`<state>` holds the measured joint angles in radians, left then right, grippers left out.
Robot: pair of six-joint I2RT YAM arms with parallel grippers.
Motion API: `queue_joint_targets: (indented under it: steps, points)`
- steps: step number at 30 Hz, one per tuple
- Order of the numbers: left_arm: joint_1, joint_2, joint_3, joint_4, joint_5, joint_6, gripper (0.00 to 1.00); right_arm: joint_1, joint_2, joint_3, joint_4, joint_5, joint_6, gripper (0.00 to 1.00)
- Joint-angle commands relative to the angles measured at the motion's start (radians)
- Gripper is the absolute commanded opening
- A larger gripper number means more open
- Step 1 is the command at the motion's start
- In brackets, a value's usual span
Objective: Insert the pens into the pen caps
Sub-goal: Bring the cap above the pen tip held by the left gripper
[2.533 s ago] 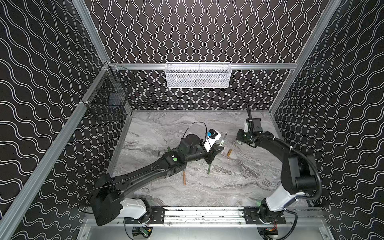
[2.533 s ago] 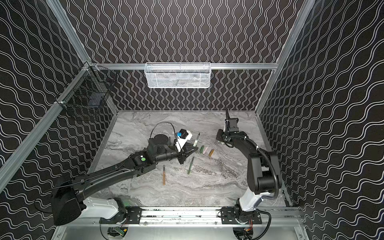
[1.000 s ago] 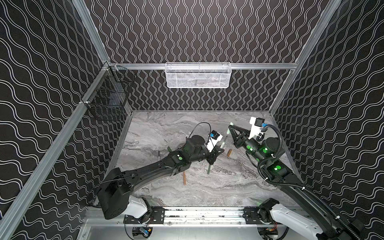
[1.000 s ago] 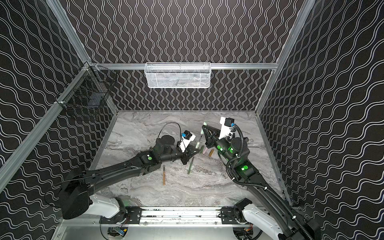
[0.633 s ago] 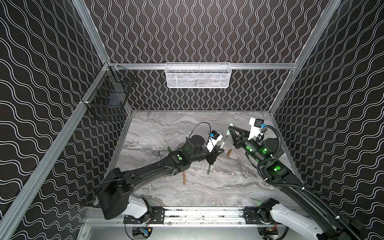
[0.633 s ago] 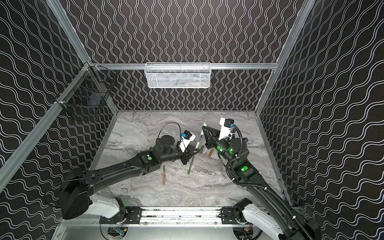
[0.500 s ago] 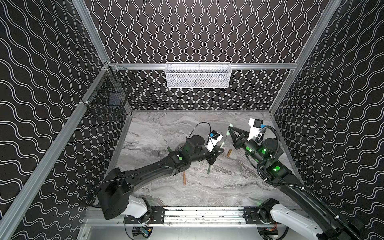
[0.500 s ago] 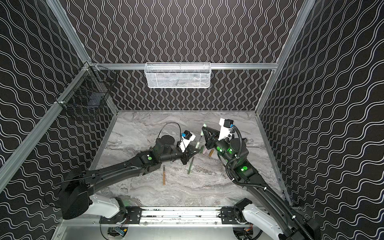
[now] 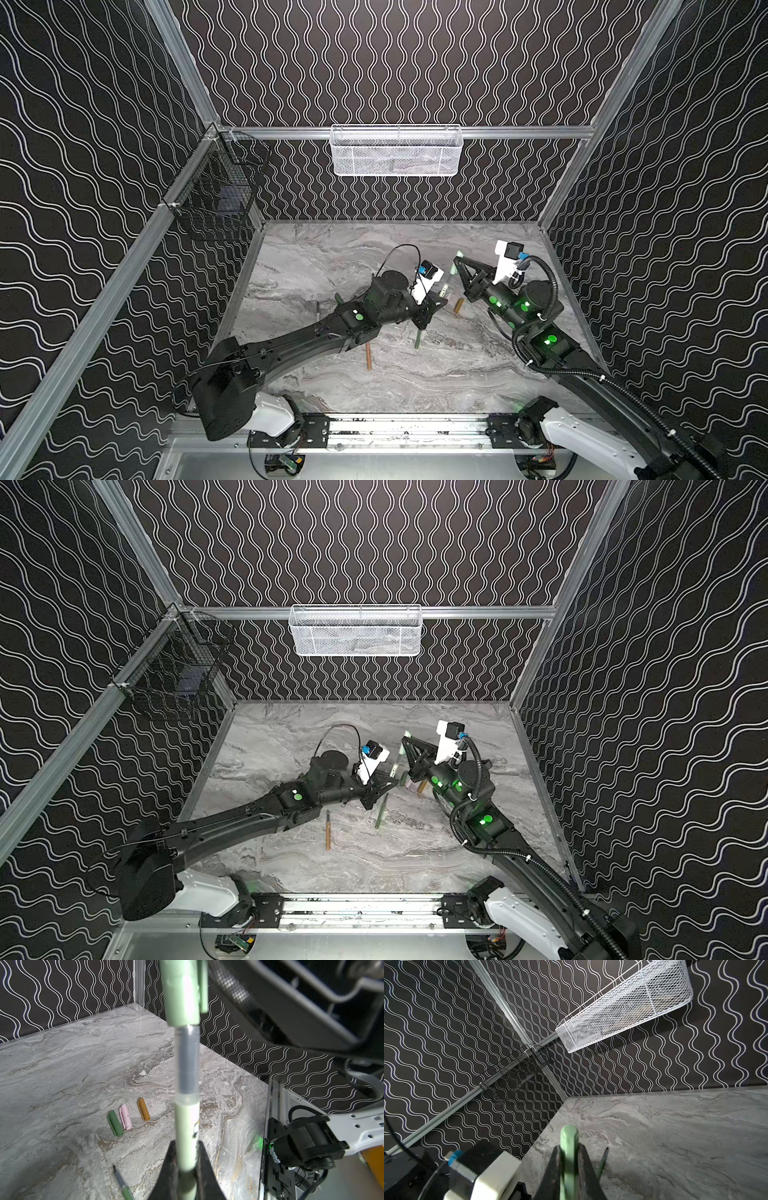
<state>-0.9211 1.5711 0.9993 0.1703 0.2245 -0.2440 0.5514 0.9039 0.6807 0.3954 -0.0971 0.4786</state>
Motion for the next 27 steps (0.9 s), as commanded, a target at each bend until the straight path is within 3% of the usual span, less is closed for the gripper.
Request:
queue_joint_targets:
  steps: [1, 27]
  points:
    - [0.001, -0.013, -0.004, 0.072, -0.002, -0.023, 0.00, 0.009, 0.006, -0.008, 0.036, -0.014, 0.018, 0.13]
    - [0.007, -0.069, -0.077, 0.208, 0.007, -0.054, 0.00, 0.026, 0.020, -0.059, 0.164, -0.061, 0.083, 0.13]
